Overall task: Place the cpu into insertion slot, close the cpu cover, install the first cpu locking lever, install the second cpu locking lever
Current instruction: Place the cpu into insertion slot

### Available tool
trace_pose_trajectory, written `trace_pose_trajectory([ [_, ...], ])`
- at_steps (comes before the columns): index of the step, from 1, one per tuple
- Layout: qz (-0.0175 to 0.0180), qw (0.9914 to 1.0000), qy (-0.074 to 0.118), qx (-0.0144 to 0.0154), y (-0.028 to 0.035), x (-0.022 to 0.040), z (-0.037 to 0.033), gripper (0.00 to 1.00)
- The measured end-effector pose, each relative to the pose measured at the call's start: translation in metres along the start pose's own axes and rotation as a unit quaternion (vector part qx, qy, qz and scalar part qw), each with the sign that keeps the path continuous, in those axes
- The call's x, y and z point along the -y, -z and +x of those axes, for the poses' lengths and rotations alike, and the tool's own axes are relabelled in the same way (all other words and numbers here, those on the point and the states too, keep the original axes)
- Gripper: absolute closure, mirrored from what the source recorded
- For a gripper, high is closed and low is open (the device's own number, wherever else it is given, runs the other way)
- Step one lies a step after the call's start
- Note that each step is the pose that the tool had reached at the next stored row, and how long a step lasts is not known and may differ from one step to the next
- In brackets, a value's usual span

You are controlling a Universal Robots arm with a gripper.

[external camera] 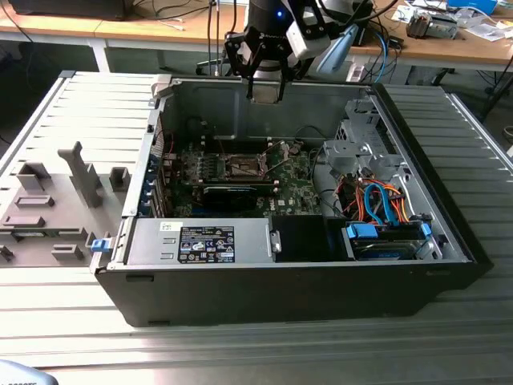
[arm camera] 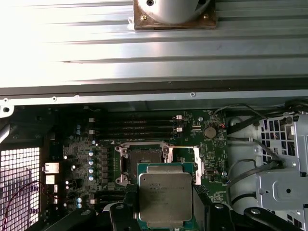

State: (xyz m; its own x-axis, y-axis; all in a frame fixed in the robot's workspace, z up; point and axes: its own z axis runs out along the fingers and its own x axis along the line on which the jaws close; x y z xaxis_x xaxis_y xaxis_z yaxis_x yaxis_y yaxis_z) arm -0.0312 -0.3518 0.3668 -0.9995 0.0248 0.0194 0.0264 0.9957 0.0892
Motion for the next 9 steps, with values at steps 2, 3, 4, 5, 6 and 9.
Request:
trace_pose_trajectory([
  [2,-0.0001,1.00000,0.000,0.0000,-0.0002,0.0000,0.0000,0.45],
  [3,-0.0001,1.00000,0.000,0.0000,-0.0005,0.0000,0.0000,0.45],
  [4,-0.0001,1.00000,0.000,0.0000,-0.0009,0.0001,0.0000,0.45],
  [5,0.0000,1.00000,0.000,0.0000,-0.0011,0.0001,0.0000,0.45],
  [6,-0.0001,1.00000,0.000,0.0000,-0.0014,0.0001,0.0001,0.45],
  [9,0.0000,1.00000,0.000,0.0000,-0.0020,0.0002,0.0005,0.45],
])
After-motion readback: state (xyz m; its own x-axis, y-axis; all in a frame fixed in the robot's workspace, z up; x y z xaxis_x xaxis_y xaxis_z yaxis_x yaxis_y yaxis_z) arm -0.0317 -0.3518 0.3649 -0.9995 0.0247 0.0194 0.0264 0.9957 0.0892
